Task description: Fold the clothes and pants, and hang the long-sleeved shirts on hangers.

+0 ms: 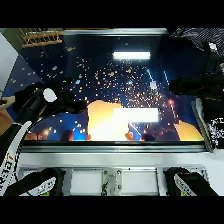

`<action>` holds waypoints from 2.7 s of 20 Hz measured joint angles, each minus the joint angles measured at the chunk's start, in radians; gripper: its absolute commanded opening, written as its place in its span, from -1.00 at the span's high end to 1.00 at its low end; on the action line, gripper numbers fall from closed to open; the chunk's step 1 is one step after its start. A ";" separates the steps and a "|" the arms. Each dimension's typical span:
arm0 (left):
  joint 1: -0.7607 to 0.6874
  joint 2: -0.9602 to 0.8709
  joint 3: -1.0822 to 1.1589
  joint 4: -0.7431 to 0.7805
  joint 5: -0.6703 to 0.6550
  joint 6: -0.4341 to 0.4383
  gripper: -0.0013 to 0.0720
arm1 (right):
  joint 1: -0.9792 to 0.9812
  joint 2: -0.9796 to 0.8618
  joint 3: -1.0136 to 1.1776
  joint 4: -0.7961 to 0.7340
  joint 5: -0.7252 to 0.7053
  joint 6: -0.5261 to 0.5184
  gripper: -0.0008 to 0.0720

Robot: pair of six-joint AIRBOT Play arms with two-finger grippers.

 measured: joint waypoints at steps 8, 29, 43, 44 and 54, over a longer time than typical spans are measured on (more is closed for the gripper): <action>0.000 0.000 0.000 0.000 0.000 0.000 0.95 | 0.000 0.000 0.000 0.000 0.000 0.000 0.92; 0.475 -0.135 0.188 0.391 0.101 -0.021 -1.00 | 0.000 0.000 0.000 0.000 0.000 0.000 0.92; 0.504 -0.367 0.196 0.333 0.093 -0.031 0.95 | 0.000 0.000 0.000 0.000 0.000 0.000 0.92; 0.495 -0.350 0.196 0.325 0.092 -0.030 0.95 | 0.000 0.000 0.000 0.000 0.000 0.000 0.92; -0.053 0.002 0.196 0.288 0.102 -0.037 0.95 | 0.000 0.000 0.000 0.003 -0.001 0.000 0.92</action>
